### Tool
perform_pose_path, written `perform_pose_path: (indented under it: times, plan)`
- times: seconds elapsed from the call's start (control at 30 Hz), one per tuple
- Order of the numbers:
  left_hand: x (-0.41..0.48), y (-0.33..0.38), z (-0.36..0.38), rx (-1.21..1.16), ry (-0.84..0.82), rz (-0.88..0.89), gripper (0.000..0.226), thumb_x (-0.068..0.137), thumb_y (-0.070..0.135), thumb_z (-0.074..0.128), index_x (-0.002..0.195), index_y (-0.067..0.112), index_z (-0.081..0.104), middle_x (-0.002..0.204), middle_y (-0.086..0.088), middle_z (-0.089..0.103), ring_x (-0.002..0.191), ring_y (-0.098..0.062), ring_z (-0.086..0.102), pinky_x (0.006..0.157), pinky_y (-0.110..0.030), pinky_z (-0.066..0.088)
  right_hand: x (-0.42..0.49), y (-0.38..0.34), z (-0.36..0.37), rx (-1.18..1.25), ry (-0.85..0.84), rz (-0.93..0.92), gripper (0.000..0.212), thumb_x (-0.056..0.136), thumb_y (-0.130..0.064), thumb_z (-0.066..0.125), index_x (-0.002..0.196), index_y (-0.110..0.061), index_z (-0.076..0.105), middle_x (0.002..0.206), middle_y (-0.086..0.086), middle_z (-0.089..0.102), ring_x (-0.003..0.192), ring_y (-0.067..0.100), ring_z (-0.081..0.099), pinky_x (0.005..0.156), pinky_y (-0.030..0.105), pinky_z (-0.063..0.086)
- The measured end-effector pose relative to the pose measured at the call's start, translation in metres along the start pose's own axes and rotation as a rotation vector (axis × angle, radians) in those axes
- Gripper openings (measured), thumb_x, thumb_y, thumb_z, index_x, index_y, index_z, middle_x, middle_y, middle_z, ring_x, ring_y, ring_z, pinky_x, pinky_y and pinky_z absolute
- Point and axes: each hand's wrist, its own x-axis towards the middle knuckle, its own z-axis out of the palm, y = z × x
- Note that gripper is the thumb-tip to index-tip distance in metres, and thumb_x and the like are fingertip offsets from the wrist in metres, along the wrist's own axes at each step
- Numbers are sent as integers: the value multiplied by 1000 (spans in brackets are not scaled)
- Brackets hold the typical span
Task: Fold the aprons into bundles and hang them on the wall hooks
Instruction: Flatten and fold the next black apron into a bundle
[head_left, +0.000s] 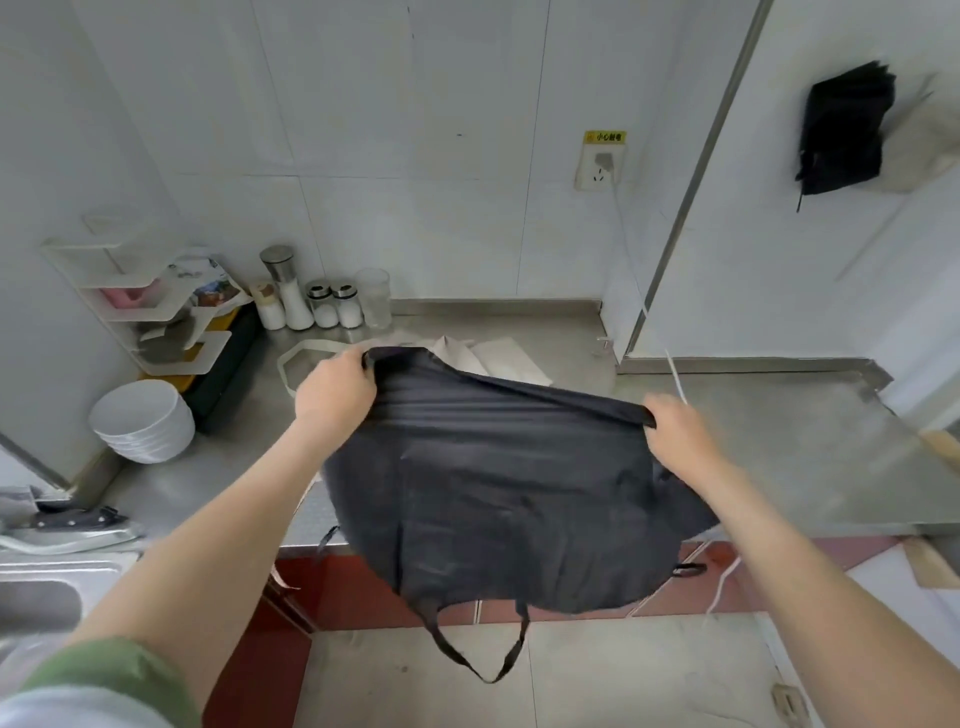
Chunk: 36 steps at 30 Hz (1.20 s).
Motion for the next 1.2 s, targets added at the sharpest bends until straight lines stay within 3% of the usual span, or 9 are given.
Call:
perform_pose_path:
  times: [0.07,0.2,0.37,0.57,0.67,0.87,0.97,1.1,1.2]
  plan:
    - [-1,-3,2,74,16,27,32,103,29,32,115,9,54,106,-22,64,95,-40,60,73,-39,44,2,7,3,6,35,117,29,90,4,41,71,-17,41,89,9,46,94,36,54,71,34,40]
    - [6,-4,-11,148,28,35,27,102,26,32,111,12,54,101,-19,65,87,-36,59,67,-37,44,13,10,-18,-15,84,324,23,94,-2,41,110,2,58,112,21,55,101,39,56,76,38,46]
    - [17,-6,-17,182,-11,-54,28,100,19,36,117,11,57,111,-18,62,98,-36,59,69,-35,44,31,1,-45,-16,11,424,27,95,-10,41,113,2,56,118,23,58,104,38,56,77,35,43]
    - [17,22,-26,-231,230,-108,30,95,6,36,120,5,53,110,-21,61,100,-37,58,83,-42,48,56,-37,-68,485,389,147,47,83,10,34,118,-12,58,102,8,57,91,24,52,74,25,40]
    - [13,5,-9,-24,-8,-156,32,95,10,38,123,6,53,109,-22,63,97,-38,60,75,-39,48,58,-22,-39,191,81,86,26,87,2,41,98,-12,60,96,17,61,93,35,59,71,33,41]
    - [27,-16,-8,248,-19,-189,24,95,10,40,117,6,50,108,-19,63,95,-37,61,71,-38,47,66,0,-36,196,90,304,20,87,-2,38,72,-10,49,79,14,56,80,36,56,62,33,40]
    - [32,7,-7,345,-70,-95,36,87,16,50,122,7,44,122,-16,56,112,-37,53,88,-43,41,77,-21,-42,234,99,255,20,85,-1,37,74,-9,53,82,14,58,75,32,53,57,32,39]
    - [18,72,13,300,-233,300,94,79,52,66,151,26,12,159,-4,17,146,-24,16,116,-56,7,93,-73,-54,220,90,59,23,86,-2,39,84,-13,60,88,9,60,82,29,53,68,32,42]
    - [7,122,40,40,-221,410,65,88,47,60,141,20,34,137,-13,51,127,-32,46,104,-47,36,104,-118,-66,274,136,-112,27,83,-1,44,99,-16,61,98,7,62,91,28,55,70,30,41]
